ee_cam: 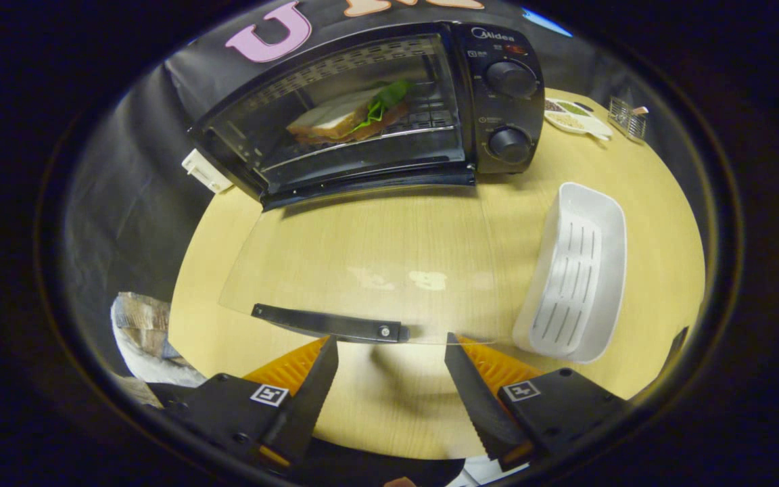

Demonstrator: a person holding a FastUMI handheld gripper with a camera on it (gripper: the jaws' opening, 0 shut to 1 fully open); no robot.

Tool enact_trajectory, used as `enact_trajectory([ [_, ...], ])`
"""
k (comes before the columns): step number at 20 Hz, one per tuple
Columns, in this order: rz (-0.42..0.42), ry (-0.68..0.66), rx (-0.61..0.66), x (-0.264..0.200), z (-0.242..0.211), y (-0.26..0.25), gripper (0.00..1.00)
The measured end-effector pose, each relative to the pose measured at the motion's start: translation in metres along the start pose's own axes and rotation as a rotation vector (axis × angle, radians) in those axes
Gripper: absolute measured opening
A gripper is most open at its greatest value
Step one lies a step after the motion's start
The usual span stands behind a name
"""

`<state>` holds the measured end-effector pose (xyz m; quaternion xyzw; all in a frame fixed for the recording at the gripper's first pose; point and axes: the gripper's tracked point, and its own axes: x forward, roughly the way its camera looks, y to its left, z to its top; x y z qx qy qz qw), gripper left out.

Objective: Open the toaster oven, put the food inside, and close the toaster oven door.

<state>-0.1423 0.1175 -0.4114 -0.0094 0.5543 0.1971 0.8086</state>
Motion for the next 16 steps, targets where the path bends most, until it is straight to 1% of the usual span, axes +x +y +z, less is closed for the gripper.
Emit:
enact_trajectory([
  [4,-0.005,-0.036,-0.01,-0.016,0.014,0.005,0.99],
  [9,-0.004,-0.106,0.028,-0.038,0.038,0.013,0.98],
  [16,-0.039,-0.153,0.018,-0.051,0.054,0.017,0.99],
])
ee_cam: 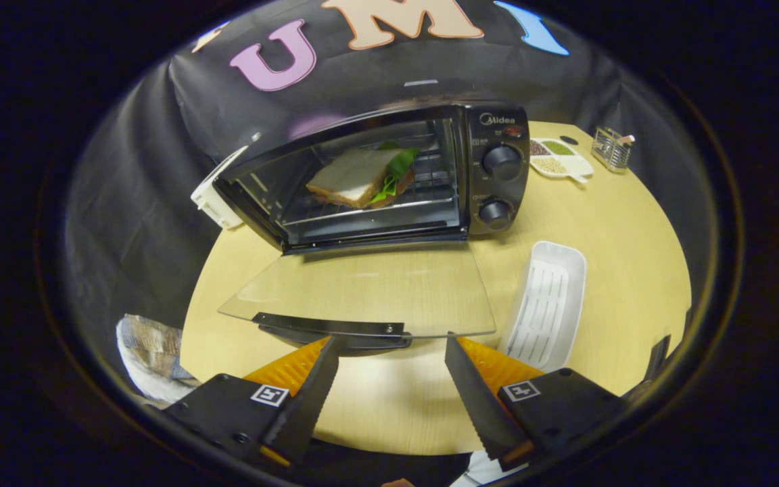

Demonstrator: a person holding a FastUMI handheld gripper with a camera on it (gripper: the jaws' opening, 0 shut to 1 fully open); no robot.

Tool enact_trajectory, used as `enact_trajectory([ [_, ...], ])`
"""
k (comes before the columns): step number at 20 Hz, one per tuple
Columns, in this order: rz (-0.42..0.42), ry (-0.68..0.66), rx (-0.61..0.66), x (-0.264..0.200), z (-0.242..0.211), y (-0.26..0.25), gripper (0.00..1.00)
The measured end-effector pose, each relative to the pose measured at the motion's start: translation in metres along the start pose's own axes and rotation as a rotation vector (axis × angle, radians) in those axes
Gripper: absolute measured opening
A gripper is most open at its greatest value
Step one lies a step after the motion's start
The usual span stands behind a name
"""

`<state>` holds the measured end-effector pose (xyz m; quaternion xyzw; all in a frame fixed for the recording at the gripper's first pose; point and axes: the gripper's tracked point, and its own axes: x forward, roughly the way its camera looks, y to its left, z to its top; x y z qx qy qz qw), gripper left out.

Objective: Open the toaster oven, put the food inside, and close the toaster oven door.

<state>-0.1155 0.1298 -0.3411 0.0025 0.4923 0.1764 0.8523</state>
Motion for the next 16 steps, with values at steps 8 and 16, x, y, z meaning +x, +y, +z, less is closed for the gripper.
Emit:
enact_trajectory([
  [8,0.06,-0.106,0.059,-0.01,0.046,0.02,0.99],
  [16,0.064,-0.152,0.05,-0.012,0.069,0.025,1.0],
])
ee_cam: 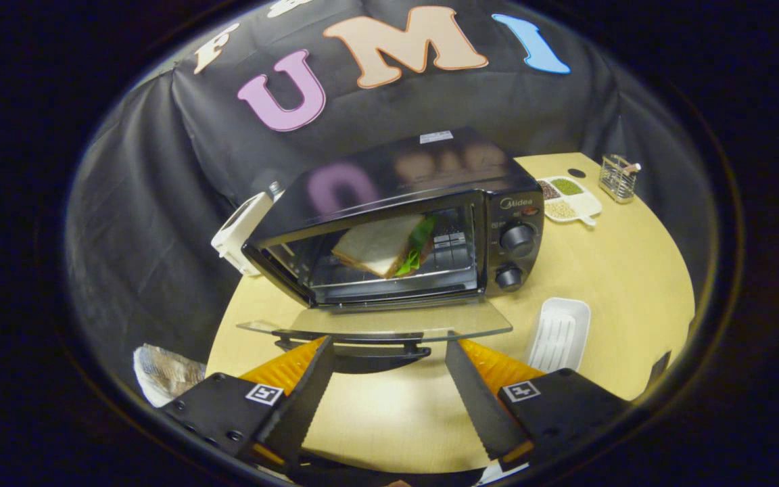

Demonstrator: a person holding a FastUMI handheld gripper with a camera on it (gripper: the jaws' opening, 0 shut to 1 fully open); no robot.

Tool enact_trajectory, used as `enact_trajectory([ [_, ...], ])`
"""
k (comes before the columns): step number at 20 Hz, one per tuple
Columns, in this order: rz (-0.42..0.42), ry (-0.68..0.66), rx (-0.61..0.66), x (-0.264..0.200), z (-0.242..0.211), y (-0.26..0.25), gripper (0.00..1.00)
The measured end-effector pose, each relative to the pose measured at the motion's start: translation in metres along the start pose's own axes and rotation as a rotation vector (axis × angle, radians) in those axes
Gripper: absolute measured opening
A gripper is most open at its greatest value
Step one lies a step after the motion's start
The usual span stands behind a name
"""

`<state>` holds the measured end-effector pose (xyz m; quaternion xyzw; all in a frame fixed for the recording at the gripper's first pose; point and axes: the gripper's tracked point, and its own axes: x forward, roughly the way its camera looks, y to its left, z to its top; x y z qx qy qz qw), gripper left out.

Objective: Open the toaster oven, put the food inside, and close the toaster oven door.

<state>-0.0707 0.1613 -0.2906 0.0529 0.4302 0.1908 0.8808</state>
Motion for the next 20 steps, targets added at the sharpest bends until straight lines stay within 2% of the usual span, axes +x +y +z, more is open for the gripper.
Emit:
enact_trajectory([
  [20,0.041,-0.13,0.029,0.016,0.063,0.013,1.0],
])
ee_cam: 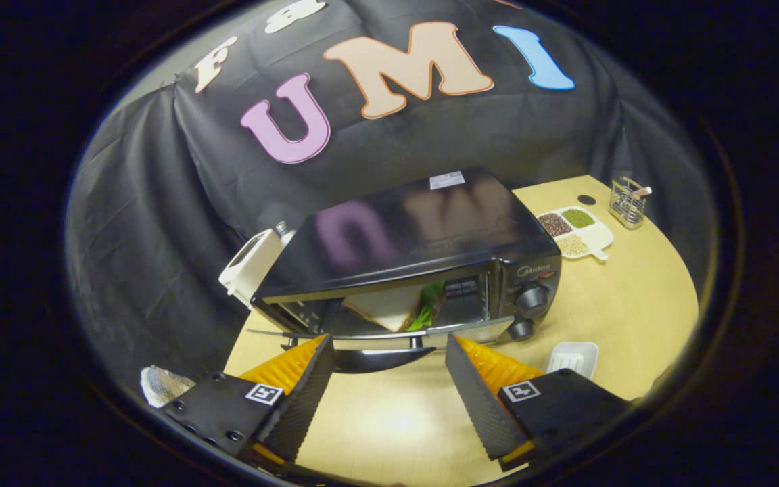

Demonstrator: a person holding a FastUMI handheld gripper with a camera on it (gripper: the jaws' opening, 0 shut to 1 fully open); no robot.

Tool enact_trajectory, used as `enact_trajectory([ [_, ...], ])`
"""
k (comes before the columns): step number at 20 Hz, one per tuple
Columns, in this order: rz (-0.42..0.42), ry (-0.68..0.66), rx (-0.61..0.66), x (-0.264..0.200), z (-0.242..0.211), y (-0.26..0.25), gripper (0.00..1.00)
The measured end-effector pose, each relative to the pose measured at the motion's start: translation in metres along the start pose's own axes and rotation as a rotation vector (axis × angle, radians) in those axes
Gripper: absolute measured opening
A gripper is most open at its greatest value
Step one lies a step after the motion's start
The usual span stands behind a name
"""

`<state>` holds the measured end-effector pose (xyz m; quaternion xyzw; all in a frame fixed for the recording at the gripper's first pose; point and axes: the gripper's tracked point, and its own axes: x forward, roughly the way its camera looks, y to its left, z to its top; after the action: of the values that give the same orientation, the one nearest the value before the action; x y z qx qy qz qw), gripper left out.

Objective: Open the toaster oven, put the food inside, and close the toaster oven door.

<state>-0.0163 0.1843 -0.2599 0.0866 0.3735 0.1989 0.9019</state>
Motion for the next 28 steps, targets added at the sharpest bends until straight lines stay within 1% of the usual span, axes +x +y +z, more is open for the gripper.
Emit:
enact_trajectory([
  [11,0.0,-0.072,0.025,0.024,0.03,0.001,1.0],
  [15,-0.001,-0.062,0.048,0.027,0.031,0.001,1.0],
  [17,-0.016,-0.061,0.022,0.024,0.034,0.002,1.0],
  [19,-0.026,-0.076,-0.045,0.017,0.045,0.006,0.99],
  [21,-0.025,-0.125,-0.112,0.006,0.062,0.013,0.99],
  [24,-0.051,-0.241,-0.193,-0.022,0.105,0.02,0.98],
  [28,-0.066,-0.393,-0.221,-0.067,0.149,0.032,0.98],
])
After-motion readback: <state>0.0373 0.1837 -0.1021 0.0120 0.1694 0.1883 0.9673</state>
